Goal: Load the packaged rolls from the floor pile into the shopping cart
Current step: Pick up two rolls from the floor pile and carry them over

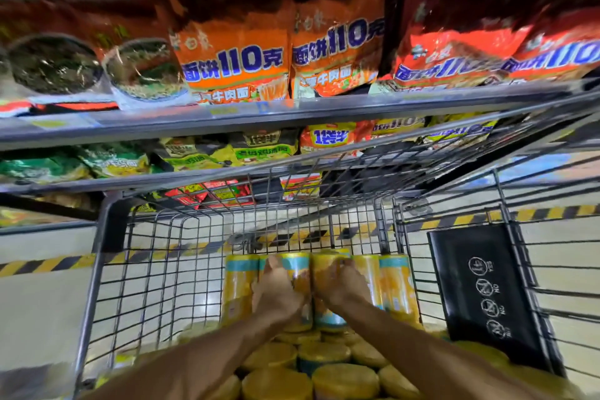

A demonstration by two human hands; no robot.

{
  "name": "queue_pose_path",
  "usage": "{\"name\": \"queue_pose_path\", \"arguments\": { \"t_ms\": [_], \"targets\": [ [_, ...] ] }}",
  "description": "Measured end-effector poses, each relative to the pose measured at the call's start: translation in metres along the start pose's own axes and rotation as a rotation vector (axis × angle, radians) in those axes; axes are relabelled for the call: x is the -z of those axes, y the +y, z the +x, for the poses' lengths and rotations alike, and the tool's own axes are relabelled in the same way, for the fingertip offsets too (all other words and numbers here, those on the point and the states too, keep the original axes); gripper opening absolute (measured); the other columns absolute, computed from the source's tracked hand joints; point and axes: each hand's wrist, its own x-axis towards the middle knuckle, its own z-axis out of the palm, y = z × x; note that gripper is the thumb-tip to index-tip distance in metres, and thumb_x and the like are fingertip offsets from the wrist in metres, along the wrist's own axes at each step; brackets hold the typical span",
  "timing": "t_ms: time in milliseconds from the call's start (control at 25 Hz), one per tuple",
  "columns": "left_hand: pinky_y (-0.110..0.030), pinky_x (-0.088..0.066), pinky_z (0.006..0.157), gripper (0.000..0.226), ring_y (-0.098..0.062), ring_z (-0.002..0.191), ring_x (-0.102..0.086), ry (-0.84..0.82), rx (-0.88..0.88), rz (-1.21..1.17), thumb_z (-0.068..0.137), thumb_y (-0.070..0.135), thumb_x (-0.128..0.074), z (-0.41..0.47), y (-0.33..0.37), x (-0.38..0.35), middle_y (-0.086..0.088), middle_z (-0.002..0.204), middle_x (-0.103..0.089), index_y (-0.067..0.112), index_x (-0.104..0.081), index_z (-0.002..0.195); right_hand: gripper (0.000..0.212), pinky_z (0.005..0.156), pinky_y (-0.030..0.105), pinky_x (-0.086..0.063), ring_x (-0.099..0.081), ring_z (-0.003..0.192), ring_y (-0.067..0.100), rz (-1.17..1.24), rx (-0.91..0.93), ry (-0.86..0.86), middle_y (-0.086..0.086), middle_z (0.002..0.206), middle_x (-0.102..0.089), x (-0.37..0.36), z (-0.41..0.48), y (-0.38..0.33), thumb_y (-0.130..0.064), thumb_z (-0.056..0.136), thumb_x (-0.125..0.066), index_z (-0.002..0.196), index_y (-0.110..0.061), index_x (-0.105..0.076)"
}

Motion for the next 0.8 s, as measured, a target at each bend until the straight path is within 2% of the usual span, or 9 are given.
{"name": "queue_pose_path", "arguments": {
  "t_ms": [40, 120, 200, 280, 360, 520, 640, 800],
  "targets": [
    [-0.039, -0.048, 0.091, 0.071, -0.031, 0.115, -0.053, 0.023, -0.038, 0.077, 0.083, 0.038, -0.059, 0.0, 0.005, 0.007, -0.012, 0.133, -0.049, 0.009, -0.026, 0.139, 0.056, 0.095, 0.033, -0.042, -0.047, 0.124, 0.031, -0.062, 0.056, -0.01, 0.013, 0.137, -0.046, 0.005, -0.004, -0.006, -0.03, 0.092, -0.053, 0.138, -0.006, -0.032],
    [-0.037, -0.038, 0.105, 0.077, -0.031, 0.133, -0.039, 0.079, -0.167, 0.188, 0.084, 0.033, -0.063, -0.006, 0.015, 0.027, -0.013, 0.151, -0.028, 0.009, -0.023, 0.146, 0.073, 0.111, 0.038, -0.032, -0.03, 0.138, 0.032, -0.203, 0.192, 0.029, 0.015, 0.151, -0.028, 0.019, -0.02, -0.018, -0.035, 0.092, -0.054, 0.147, -0.002, -0.019],
    [-0.035, -0.02, 0.116, 0.091, -0.029, 0.146, -0.011, 0.119, -0.258, 0.31, 0.087, 0.043, -0.061, -0.012, 0.023, 0.045, -0.009, 0.159, -0.004, 0.01, -0.007, 0.151, 0.087, 0.119, 0.039, -0.015, -0.007, 0.147, 0.031, -0.349, 0.301, 0.08, 0.01, 0.16, -0.004, 0.032, -0.033, -0.027, -0.04, 0.092, -0.056, 0.152, -0.007, -0.002],
    [-0.038, -0.007, 0.12, 0.096, -0.028, 0.146, 0.008, 0.175, -0.332, 0.468, 0.089, 0.055, -0.052, -0.026, 0.029, 0.061, -0.008, 0.159, 0.011, 0.009, 0.005, 0.151, 0.092, 0.121, 0.039, -0.006, 0.005, 0.147, 0.031, -0.447, 0.407, 0.125, 0.007, 0.16, 0.007, 0.051, -0.051, -0.037, -0.04, 0.092, -0.056, 0.153, -0.012, 0.006],
    [-0.043, 0.0, 0.119, 0.099, -0.028, 0.146, 0.013, 0.253, -0.372, 0.566, 0.088, 0.058, -0.05, -0.05, 0.036, 0.078, -0.008, 0.158, 0.016, 0.009, 0.01, 0.15, 0.092, 0.12, 0.04, -0.004, 0.006, 0.147, 0.031, -0.519, 0.517, 0.173, 0.006, 0.16, 0.006, 0.071, -0.074, -0.047, -0.04, 0.091, -0.057, 0.152, -0.012, 0.006],
    [-0.041, 0.006, 0.117, 0.099, -0.027, 0.146, 0.012, 0.475, -0.383, 0.546, 0.088, 0.054, -0.053, -0.123, 0.044, 0.117, -0.007, 0.158, 0.018, 0.012, 0.011, 0.15, 0.089, 0.12, 0.044, -0.005, 0.001, 0.147, 0.033, -0.65, 0.775, 0.366, 0.009, 0.16, -0.002, 0.105, -0.136, -0.067, -0.047, 0.091, -0.052, 0.152, -0.009, 0.0],
    [-0.042, 0.005, 0.117, 0.097, -0.028, 0.146, 0.012, 0.625, -0.275, 0.536, 0.088, 0.052, -0.051, -0.192, 0.023, 0.131, -0.009, 0.158, 0.017, 0.01, 0.01, 0.15, 0.089, 0.118, 0.045, -0.002, 0.004, 0.147, 0.034, -0.669, 1.015, 0.418, 0.009, 0.161, 0.002, 0.113, -0.204, -0.076, -0.045, 0.092, -0.051, 0.153, -0.01, 0.003],
    [-0.042, 0.003, 0.117, 0.1, -0.025, 0.146, 0.011, 0.831, -0.092, 0.363, 0.085, 0.055, -0.052, -0.297, -0.039, 0.128, -0.008, 0.159, 0.014, 0.011, 0.008, 0.151, 0.089, 0.118, 0.047, -0.004, 0.001, 0.147, 0.033, -0.7, 1.395, 0.387, 0.007, 0.161, -0.001, 0.083, -0.305, -0.077, -0.046, 0.09, -0.053, 0.153, -0.01, -0.001]
  ]
}}
